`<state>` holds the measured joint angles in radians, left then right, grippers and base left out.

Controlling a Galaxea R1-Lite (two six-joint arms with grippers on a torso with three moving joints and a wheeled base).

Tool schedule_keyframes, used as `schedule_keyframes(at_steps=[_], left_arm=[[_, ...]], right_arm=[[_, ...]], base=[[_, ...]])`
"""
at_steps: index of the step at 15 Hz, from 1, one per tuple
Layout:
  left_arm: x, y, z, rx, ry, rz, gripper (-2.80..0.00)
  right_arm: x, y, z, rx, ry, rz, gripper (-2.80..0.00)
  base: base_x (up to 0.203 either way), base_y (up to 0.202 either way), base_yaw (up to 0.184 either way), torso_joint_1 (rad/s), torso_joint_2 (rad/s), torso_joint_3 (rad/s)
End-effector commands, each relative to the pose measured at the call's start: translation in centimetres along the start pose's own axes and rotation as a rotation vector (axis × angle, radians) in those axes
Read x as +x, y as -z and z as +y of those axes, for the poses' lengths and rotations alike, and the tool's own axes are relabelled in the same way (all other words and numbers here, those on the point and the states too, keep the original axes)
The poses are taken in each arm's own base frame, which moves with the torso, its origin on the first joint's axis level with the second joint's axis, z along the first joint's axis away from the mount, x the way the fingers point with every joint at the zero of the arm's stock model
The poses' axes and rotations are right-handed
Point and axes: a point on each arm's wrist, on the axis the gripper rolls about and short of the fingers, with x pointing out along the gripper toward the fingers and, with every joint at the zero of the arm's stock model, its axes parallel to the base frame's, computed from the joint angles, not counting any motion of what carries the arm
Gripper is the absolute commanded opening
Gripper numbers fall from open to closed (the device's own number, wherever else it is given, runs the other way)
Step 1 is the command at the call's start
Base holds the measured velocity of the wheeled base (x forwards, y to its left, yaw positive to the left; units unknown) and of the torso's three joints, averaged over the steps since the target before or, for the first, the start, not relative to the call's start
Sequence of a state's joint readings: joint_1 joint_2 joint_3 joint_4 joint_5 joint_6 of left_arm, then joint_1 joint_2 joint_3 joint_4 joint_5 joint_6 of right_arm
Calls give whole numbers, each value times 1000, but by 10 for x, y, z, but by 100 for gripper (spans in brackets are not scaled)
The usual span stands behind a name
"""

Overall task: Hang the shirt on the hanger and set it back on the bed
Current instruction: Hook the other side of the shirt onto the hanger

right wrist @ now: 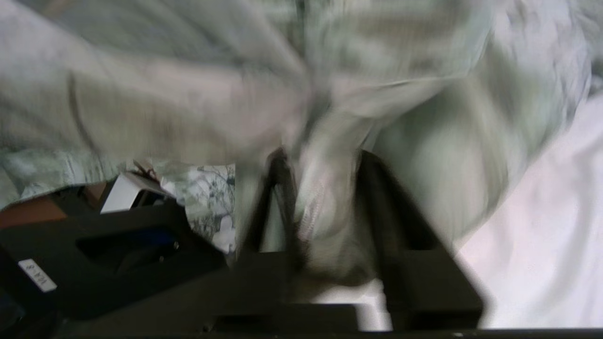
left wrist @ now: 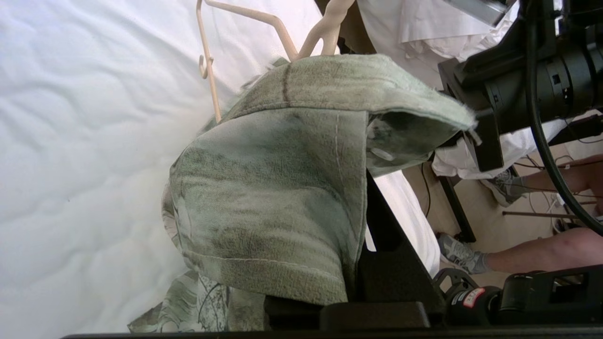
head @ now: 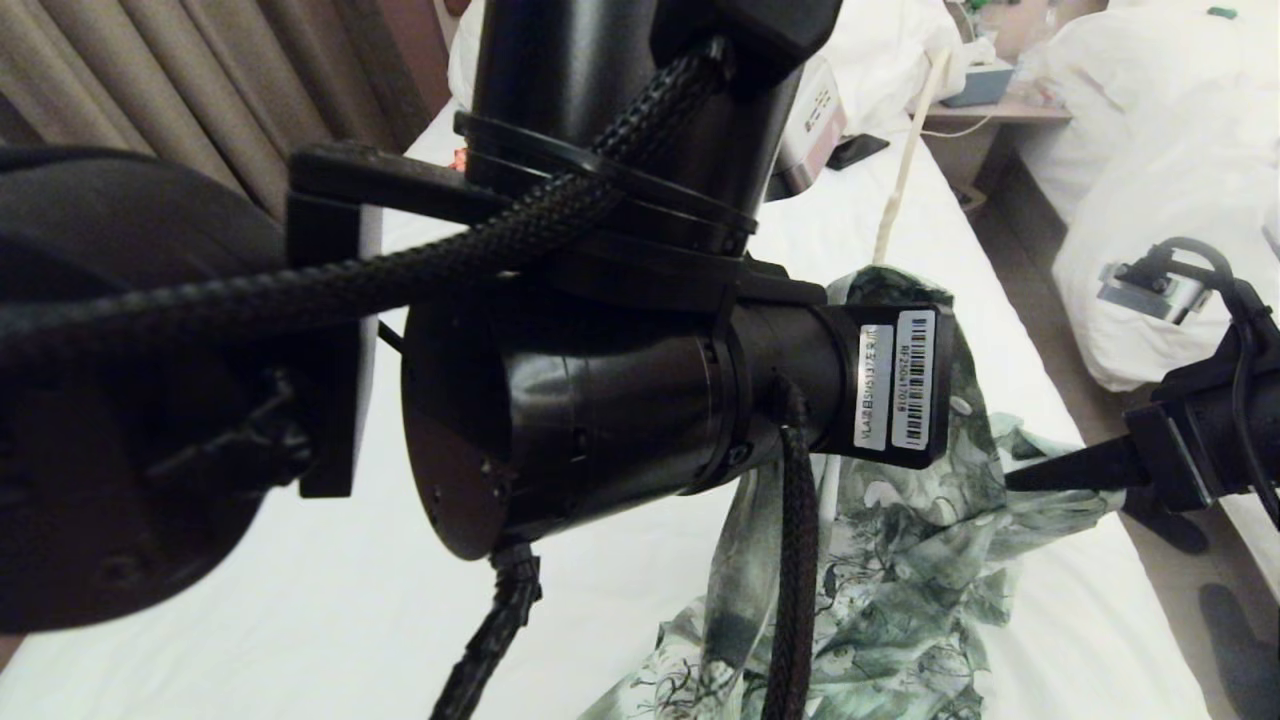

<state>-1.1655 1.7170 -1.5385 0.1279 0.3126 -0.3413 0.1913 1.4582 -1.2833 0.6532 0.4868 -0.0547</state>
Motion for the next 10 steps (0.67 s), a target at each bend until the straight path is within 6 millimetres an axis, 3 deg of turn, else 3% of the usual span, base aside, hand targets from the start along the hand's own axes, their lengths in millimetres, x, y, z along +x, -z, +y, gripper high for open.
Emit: schedule_keyframes(at_steps=[1,4,6,10], left_arm=[[-1,0,0,-3,-1,-2,-280],[-3,-1,0,-4,-2,-5,-280],[-4,-2,1,-4,-1,-6,-280],[-9,-3,1,-6,3,-13,-280]], right_arm=[[-4,2,2,2,-2,3,0],[-18,-2,3,58,28,6,0],[-27,-6,-8,119,77,-10,0],[-16,-21,-23,214,73,-12,0]], base=[[0,0,0,0,0,0],[0,0,0,0,0,0],[0,0,0,0,0,0],[0,0,0,0,0,0]])
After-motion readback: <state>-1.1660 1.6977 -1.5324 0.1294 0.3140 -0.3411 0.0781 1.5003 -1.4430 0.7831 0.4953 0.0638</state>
